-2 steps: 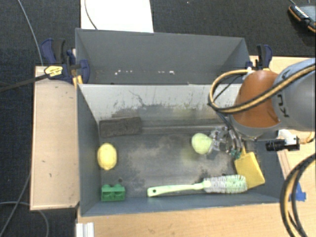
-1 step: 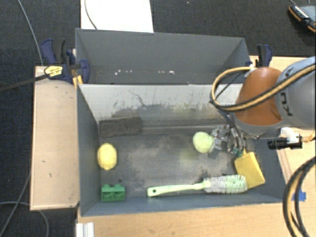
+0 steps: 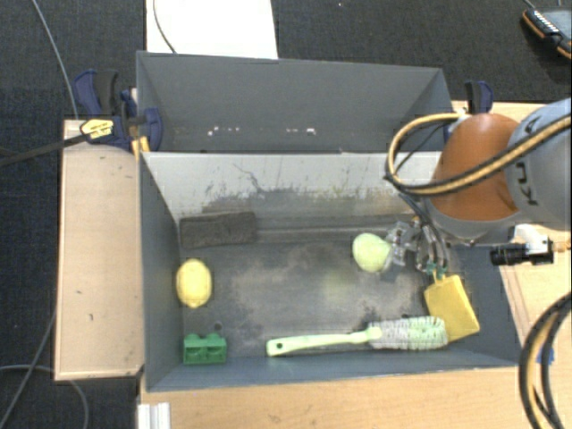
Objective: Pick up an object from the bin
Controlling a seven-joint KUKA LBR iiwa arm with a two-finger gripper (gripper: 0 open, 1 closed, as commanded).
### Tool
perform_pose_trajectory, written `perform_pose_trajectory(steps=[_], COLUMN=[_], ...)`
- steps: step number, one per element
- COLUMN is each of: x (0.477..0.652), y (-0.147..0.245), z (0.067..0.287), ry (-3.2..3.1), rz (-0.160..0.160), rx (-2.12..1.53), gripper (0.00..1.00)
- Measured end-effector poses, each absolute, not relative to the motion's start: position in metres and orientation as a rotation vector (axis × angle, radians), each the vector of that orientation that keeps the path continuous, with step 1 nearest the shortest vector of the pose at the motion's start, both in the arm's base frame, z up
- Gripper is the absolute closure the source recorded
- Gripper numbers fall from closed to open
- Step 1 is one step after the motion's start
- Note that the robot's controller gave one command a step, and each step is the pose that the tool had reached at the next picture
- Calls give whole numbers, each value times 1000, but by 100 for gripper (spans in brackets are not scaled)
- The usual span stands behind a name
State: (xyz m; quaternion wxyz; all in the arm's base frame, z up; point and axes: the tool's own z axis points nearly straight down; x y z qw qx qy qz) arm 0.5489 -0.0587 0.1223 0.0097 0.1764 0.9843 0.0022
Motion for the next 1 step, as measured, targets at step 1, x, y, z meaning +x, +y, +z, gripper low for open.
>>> perform_pose_trajectory(steps=[1], x=[550], y=[-59], z=[134], ry=[3069], rz=[8], rx=[547], gripper=[100])
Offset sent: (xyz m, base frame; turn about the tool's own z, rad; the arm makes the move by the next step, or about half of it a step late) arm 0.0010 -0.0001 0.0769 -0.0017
